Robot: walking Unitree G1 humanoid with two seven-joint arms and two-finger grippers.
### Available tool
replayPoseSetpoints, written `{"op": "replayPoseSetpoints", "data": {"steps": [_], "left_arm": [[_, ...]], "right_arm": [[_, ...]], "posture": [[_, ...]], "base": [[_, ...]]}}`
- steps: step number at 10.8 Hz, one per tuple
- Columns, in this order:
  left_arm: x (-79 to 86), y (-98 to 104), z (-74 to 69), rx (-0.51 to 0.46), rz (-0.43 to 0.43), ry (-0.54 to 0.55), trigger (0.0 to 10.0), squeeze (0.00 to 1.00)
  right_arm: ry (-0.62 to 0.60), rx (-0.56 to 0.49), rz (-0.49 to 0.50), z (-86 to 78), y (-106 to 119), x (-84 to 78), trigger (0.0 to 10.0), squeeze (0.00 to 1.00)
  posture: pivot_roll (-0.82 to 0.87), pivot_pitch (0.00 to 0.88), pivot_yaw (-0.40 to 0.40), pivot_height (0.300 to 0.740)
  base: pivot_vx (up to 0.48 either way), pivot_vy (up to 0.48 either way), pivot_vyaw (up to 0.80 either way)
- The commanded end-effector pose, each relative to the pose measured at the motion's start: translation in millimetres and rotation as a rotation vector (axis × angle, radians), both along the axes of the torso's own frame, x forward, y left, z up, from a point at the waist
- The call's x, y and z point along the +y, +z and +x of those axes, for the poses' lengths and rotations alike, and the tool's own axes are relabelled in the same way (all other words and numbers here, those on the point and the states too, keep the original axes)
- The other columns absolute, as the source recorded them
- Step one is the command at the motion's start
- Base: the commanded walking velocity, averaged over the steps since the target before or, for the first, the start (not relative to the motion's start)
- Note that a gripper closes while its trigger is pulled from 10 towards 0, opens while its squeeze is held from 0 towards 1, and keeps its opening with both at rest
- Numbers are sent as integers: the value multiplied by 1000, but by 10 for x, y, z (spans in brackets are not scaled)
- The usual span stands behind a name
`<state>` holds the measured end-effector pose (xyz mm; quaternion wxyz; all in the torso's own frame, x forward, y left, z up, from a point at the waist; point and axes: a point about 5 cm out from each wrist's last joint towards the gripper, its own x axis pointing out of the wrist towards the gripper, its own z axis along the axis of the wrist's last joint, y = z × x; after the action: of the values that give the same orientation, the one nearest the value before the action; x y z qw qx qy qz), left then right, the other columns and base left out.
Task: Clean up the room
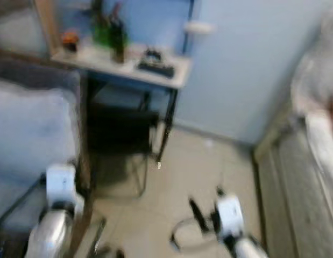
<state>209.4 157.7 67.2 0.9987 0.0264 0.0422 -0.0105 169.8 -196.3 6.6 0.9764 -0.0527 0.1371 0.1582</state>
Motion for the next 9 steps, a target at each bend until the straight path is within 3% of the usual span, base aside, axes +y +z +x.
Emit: {"op": "replayPoseSetpoints", "data": {"steps": [1, 4, 9], "left_arm": [[4, -23, -19, 17, -6, 11, 10000, 0], [58, 16, 79, 6, -6, 26, 10000, 0], [49, 63, 84, -5, 24, 8, 10000, 0]], "right_arm": [[-10, -16, -5, 67, 27, -12, 10000, 0], [-18, -13, -9, 174, -8, 0, 10000, 0], [-16, -10, -17, 199, 2, -15, 10000, 0]], "posture": [[18, 0, -44, 722], [12, 0, -41, 722], [11, 0, -38, 722]], "base": [[0, 0, 0], [0, 0, 0], [0, 0, 0]]}}
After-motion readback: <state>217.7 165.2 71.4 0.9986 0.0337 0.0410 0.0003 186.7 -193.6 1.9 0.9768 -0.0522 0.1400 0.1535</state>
